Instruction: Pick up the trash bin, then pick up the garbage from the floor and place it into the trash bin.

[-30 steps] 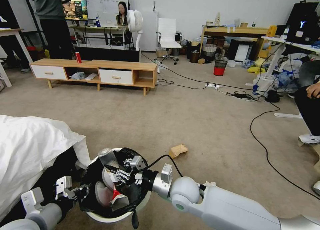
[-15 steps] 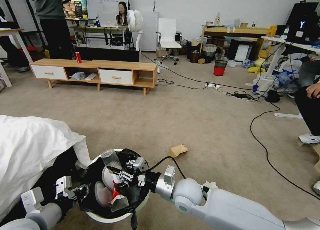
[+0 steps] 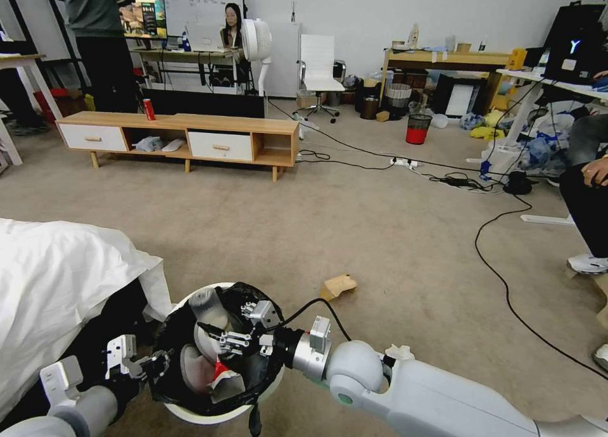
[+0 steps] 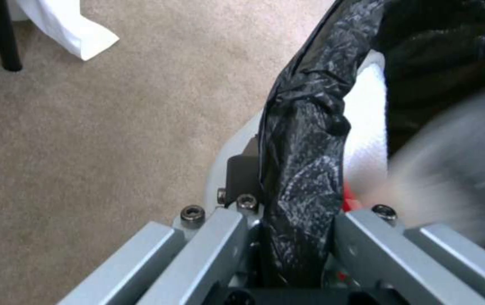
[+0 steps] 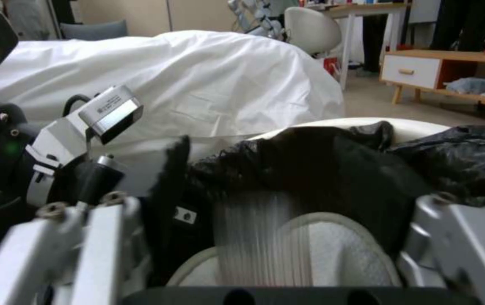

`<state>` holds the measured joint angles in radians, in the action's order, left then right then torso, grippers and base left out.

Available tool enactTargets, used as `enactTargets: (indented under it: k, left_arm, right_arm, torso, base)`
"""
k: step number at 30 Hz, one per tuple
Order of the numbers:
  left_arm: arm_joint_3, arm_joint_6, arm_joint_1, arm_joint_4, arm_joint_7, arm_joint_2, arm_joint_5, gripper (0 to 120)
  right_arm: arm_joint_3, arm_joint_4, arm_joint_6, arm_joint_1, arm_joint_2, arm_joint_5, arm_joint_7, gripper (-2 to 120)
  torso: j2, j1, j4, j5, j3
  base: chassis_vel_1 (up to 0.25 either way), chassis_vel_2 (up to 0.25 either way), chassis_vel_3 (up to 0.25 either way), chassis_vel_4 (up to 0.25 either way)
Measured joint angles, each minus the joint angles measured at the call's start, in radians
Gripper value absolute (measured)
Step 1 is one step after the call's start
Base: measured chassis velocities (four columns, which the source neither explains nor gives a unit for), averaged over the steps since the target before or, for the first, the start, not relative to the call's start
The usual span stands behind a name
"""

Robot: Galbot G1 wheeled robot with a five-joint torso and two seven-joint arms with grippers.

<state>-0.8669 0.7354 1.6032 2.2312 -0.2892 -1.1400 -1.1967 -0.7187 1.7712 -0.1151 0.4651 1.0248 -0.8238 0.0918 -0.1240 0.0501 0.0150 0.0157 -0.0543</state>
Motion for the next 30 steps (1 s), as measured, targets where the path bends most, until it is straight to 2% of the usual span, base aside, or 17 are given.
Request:
enactTargets:
  k: [8, 21, 25, 30]
  left_arm:
    - [-0.001, 0.0, 0.0, 0.001, 0.0, -0.002, 0.001, 1]
    - [-0.003, 0.0, 0.001, -0.004, 0.002, -0.001, 0.002, 1]
    - [-0.005, 0.0, 0.002, -0.007, 0.002, -0.001, 0.005, 1]
    - [-0.01, 0.0, 0.005, -0.009, 0.003, 0.0, 0.006, 1]
  right_arm:
    - [-0.001, -0.004, 0.0, -0.001, 0.003, 0.002, 0.0, 99]
    - [0.016, 0.004, -0.001, -0.004, -0.002, 0.002, 0.0, 98]
    - [0.067, 0.028, -0.002, -0.005, -0.012, -0.009, -0.003, 98]
    - [0.207, 0.076, -0.001, -0.015, -0.033, -0.051, -0.003, 98]
  torso:
    - [0.0, 0.0, 0.0, 0.0, 0.0]
    - [0.0, 0.0, 0.0, 0.0, 0.0]
    - [0.0, 0.0, 0.0, 0.0, 0.0]
    - [0.0, 0.0, -0.0001, 0.0, 0.0]
  base:
    - [0.0, 0.0, 0.0, 0.0]
    - [0.0, 0.0, 0.0, 0.0]
    - [0.0, 0.0, 0.0, 0.0]
    - [0.0, 0.0, 0.0, 0.0]
